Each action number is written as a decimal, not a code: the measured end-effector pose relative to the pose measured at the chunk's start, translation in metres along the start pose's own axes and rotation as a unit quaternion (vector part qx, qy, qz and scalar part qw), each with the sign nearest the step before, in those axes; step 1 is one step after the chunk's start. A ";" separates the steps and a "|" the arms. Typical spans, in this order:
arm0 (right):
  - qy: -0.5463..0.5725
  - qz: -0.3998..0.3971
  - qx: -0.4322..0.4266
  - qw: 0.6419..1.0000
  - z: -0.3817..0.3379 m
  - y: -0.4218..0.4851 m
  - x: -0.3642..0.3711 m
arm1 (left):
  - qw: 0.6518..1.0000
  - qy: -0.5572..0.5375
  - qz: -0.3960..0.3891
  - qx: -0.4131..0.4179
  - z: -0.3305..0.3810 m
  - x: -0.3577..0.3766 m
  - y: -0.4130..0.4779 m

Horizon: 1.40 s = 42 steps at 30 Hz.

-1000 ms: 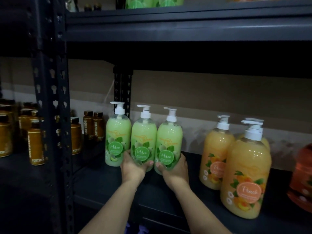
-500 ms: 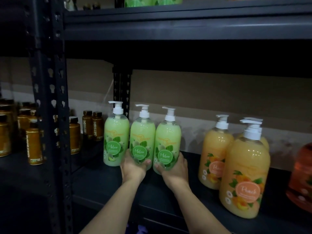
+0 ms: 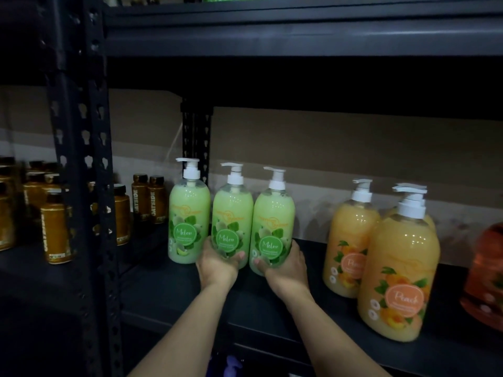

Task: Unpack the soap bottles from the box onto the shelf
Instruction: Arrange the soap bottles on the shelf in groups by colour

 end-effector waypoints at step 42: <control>-0.317 -0.052 0.104 0.942 -0.005 -0.017 0.013 | 0.994 0.038 0.084 0.065 0.006 -0.068 0.038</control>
Point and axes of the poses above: each hand's wrist, its own y-axis towards the middle knuckle, its own x-axis out of the palm, z = x × y, the point moved 4 cm from there along y, towards the middle knuckle, and after that the axes turned 2 degrees about z, right-handed, at the moved point
